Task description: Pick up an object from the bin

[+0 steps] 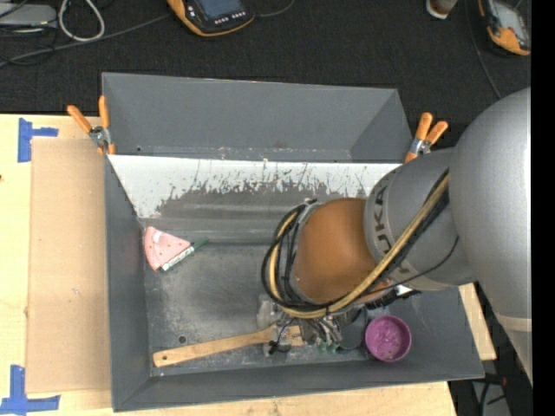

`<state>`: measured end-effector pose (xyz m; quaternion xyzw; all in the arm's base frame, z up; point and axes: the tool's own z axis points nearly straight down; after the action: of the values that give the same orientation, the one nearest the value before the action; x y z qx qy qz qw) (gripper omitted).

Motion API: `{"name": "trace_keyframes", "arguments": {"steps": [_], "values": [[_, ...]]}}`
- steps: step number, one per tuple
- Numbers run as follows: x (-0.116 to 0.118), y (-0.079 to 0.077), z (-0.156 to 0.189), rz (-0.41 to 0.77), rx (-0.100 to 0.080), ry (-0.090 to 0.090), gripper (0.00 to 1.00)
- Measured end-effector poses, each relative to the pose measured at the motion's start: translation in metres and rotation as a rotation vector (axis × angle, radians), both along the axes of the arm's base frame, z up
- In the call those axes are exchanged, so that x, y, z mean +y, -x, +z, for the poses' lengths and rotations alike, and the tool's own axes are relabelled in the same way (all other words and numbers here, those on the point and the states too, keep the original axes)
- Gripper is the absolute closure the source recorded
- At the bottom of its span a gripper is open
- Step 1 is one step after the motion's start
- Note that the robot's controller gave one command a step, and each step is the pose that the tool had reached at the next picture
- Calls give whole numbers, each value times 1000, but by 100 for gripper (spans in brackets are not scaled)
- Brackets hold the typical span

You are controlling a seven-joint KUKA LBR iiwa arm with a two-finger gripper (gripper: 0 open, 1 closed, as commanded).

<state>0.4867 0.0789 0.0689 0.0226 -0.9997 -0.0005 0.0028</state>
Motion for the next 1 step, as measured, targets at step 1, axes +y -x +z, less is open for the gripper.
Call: {"name": "trace_keyframes", "arguments": {"steps": [1], "values": [[0,0,0,0,0,0,100]]}}
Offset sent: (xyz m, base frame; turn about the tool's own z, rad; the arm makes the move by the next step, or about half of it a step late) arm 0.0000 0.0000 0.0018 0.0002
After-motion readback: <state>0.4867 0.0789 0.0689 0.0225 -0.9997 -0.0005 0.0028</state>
